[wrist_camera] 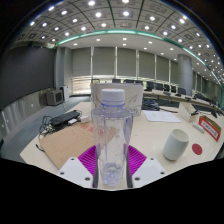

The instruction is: Pour water

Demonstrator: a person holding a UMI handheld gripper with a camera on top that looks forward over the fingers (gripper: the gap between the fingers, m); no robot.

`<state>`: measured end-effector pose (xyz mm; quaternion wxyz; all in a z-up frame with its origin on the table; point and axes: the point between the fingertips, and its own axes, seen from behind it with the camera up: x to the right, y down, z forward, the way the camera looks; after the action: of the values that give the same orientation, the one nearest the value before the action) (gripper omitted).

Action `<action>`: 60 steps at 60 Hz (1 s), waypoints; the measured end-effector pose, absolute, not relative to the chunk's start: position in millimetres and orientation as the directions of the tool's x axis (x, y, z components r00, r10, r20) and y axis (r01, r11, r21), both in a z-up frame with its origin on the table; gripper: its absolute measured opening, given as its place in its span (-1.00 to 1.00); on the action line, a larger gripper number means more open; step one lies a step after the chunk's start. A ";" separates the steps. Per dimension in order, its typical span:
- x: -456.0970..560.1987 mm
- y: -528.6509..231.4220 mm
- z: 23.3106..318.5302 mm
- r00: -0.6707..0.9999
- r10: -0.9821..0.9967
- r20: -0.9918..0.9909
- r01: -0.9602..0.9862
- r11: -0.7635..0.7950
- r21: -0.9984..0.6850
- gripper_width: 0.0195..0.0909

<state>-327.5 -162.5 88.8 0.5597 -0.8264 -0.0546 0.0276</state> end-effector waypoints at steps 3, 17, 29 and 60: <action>-324.1 -162.2 92.3 0.994 0.109 0.007 0.047 -0.365 -0.930 -0.59; -315.1 -146.7 142.8 0.971 0.081 -0.224 -0.185 -0.339 -0.922 -0.69; -296.7 -113.7 212.4 0.667 0.052 -0.744 -0.690 -0.333 -0.642 -0.70; -222.3 -80.7 208.4 -0.482 -0.104 -0.870 -0.818 -0.300 0.490 -0.70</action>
<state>-222.3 -80.7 208.4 0.2632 -0.4353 0.5297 0.6787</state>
